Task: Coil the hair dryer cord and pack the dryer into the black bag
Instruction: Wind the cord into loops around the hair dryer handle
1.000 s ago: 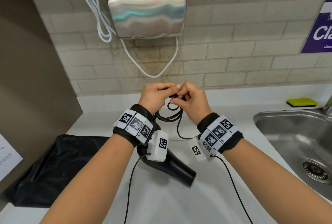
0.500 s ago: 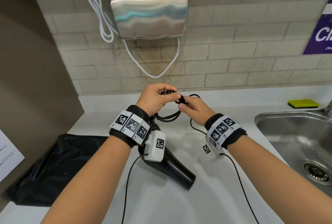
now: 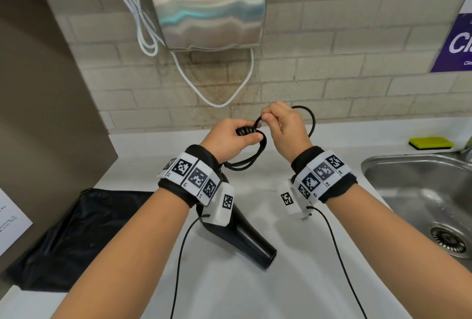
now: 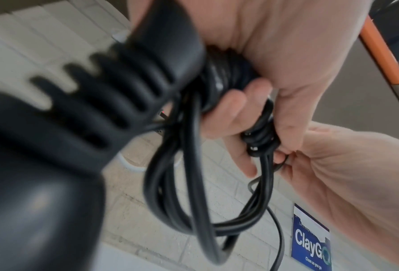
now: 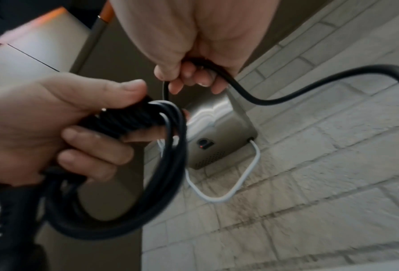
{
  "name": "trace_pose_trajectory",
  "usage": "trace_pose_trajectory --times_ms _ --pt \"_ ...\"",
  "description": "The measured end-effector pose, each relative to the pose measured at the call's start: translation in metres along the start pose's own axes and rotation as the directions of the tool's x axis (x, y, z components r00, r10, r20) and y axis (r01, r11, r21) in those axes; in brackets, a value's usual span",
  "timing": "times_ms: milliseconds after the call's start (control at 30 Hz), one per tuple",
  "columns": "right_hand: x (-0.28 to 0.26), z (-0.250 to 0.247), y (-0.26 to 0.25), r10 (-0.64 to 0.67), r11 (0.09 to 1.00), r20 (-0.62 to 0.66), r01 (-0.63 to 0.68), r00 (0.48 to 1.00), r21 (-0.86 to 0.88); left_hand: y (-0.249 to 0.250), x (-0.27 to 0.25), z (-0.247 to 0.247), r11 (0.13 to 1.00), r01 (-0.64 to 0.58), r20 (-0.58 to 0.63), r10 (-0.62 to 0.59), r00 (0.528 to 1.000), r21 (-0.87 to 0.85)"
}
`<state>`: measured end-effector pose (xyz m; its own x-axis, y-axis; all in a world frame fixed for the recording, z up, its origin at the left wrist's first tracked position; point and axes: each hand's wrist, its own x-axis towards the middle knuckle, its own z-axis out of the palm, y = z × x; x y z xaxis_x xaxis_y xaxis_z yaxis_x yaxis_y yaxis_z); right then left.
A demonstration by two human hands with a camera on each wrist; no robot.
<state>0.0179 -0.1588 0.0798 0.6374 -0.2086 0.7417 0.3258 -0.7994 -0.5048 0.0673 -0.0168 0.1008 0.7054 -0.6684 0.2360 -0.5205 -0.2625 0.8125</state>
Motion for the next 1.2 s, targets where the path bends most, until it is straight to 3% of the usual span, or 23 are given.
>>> trace_pose_trajectory --times_ms 200,400,533,667,833,967,1100,1200 --pt "-0.008 0.001 0.002 0.009 0.999 -0.097 -0.005 0.995 0.035 -0.004 -0.001 0.005 0.983 -0.035 -0.169 0.004 0.986 -0.179" --pt "-0.031 -0.008 0.036 0.145 0.980 -0.065 -0.152 0.987 -0.129 -0.005 -0.003 0.008 0.983 -0.030 -0.161 0.000 0.987 -0.181" --pt "-0.055 -0.012 0.062 0.318 0.918 -0.043 -0.319 0.947 -0.237 -0.004 -0.005 0.009 0.992 -0.026 -0.147 0.008 0.989 -0.122" --pt "-0.074 -0.007 0.070 0.396 0.893 -0.015 -0.389 0.918 -0.225 -0.004 -0.004 0.010 0.995 -0.020 -0.141 0.006 0.990 -0.101" --pt "-0.069 -0.007 0.070 0.517 0.809 -0.120 -0.530 0.847 -0.255 -0.006 -0.002 0.009 0.990 -0.020 -0.133 0.002 0.991 -0.141" --pt "-0.054 -0.012 0.069 0.562 0.817 -0.102 -0.570 0.821 -0.089 -0.006 -0.001 0.007 0.973 -0.022 -0.183 -0.020 0.983 -0.229" --pt "-0.051 -0.014 0.073 0.579 0.814 -0.178 -0.550 0.796 0.190 -0.006 0.000 0.005 0.946 -0.003 -0.227 -0.074 0.971 -0.324" --pt "-0.066 -0.013 0.082 0.667 0.727 -0.049 -0.636 0.743 0.258 -0.006 0.002 0.007 0.964 0.013 -0.245 -0.081 0.966 -0.267"
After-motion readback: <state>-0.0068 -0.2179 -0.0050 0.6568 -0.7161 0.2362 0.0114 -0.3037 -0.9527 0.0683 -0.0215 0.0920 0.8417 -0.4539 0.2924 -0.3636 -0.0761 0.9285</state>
